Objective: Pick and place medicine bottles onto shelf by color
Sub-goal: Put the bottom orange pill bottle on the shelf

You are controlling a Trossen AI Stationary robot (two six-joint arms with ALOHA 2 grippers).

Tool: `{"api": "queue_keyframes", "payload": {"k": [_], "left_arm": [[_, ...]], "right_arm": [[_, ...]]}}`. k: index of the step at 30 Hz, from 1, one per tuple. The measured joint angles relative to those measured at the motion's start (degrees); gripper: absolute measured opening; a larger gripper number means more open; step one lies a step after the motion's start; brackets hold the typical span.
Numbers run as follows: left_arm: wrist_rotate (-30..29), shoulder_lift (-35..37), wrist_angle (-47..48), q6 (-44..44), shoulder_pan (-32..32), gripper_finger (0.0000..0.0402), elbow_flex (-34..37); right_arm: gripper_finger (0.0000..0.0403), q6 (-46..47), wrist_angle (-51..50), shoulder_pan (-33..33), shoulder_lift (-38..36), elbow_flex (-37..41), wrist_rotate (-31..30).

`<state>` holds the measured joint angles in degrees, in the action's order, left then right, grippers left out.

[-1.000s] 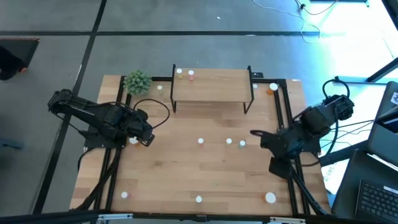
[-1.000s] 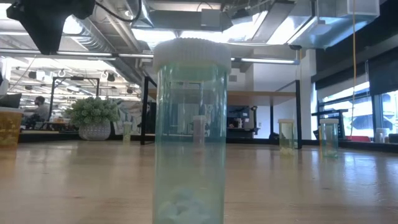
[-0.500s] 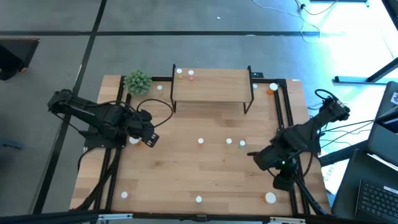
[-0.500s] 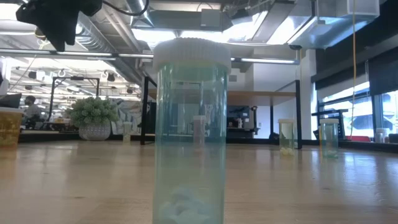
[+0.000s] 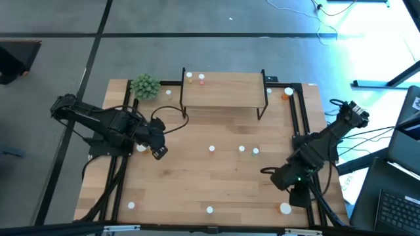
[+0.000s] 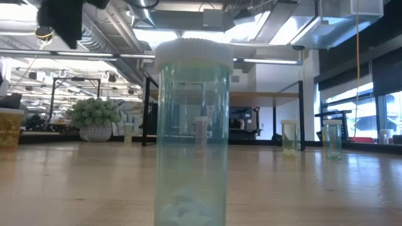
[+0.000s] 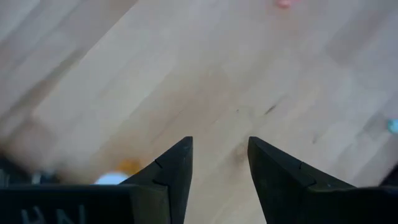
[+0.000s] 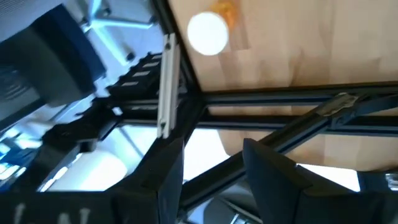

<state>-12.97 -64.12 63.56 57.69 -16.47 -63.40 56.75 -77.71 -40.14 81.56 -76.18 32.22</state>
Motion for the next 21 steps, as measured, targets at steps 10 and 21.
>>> {"api": "queue_keyframes", "payload": {"k": [10, 21], "left_arm": [[0.5, 0.0, -13.7, -29.7, 0.0, 0.0149, 0.0], [11.4, 0.0, -20.5, -46.2, 0.0, 0.0149, 0.0]], "right_arm": [[0.0168, 7.3, 2.3, -4.7, 0.0, 0.0, -5.4], [0.0168, 15.5, 6.3, -6.9, 0.0, 0.0, -14.6]]}}
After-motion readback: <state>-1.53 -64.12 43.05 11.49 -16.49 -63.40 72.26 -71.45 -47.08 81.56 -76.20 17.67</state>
